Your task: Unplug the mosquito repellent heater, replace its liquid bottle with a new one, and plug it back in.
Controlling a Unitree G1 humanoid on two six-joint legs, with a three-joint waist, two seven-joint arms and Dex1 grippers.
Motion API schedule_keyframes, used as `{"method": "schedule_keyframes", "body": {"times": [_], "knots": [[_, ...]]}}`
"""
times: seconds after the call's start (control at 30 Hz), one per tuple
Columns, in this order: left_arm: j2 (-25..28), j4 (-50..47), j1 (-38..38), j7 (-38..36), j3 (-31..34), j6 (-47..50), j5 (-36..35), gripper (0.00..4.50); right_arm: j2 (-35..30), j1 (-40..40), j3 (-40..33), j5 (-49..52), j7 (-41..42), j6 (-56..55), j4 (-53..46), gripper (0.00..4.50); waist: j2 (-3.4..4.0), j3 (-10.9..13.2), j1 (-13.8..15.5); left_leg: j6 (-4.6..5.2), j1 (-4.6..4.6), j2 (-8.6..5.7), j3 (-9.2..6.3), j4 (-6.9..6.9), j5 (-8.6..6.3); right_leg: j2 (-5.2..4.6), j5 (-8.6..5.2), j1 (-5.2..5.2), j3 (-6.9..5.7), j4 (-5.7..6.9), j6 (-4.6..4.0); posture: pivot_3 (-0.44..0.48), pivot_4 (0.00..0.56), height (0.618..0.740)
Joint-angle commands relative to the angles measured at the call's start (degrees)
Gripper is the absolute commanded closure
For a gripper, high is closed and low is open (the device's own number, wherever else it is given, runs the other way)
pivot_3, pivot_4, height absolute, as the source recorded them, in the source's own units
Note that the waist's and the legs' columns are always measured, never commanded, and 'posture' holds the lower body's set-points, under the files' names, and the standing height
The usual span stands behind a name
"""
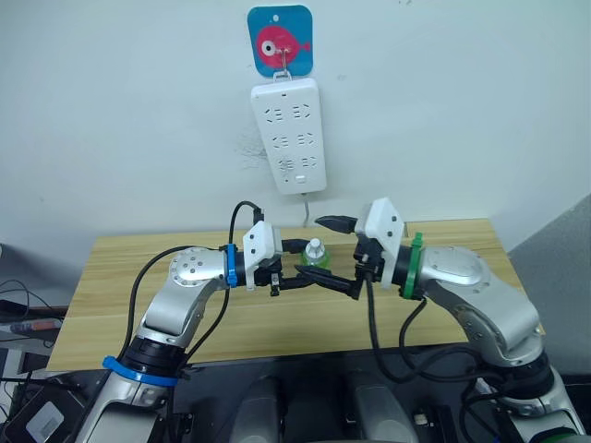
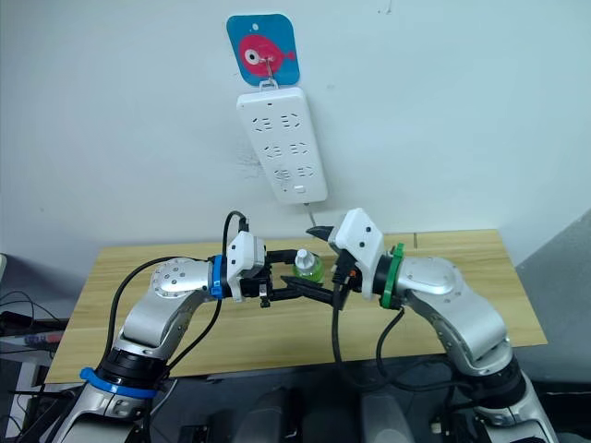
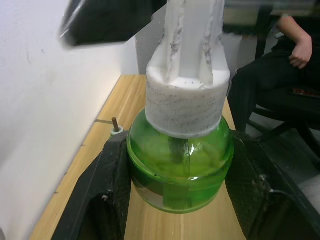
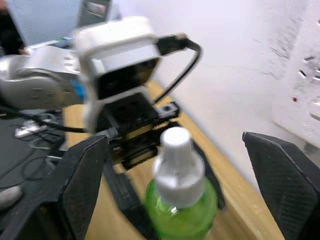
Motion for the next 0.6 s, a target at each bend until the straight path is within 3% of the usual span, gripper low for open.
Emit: {"method": "schedule_keyframes", "body": {"times": [0.03, 0.4, 0.6], "knots": [[-0.55, -1.56, -0.08, 0.12, -0.19, -0.97, -0.26, 2.25, 0.14, -1.58, -1.18, -1.02, -0.80, -1.98, 1.60, 0.00, 0.00, 0.00, 0.01, 0.00, 0.00, 0.00, -0.01, 0.00, 0.00, 0.00, 0.00, 0.00, 0.00, -0.01, 0.00, -0.154, 0.210, 0.740], [-0.77, -2.01, 0.59, 0.75, -0.03, -0.57, -0.27, 2.25, -10.13, 0.64, -9.20, 7.15, 6.57, 2.71, -0.01, 0.00, 0.00, 0.00, 0.01, 0.01, 0.00, 0.01, -0.01, -0.02, -0.01, 0.01, 0.00, 0.01, -0.01, -0.01, 0.00, -0.155, 0.210, 0.740], [-0.79, -1.27, 0.38, 0.65, 0.11, -0.71, -0.10, 2.25, -13.46, 1.88, -8.56, 10.74, 9.34, 4.10, -3.52, 0.00, 0.00, 0.00, -0.11, 0.02, 0.00, 0.04, -0.02, -0.03, -0.01, 0.04, 0.00, 0.01, -0.02, -0.02, 0.00, -0.169, 0.213, 0.740]]}}
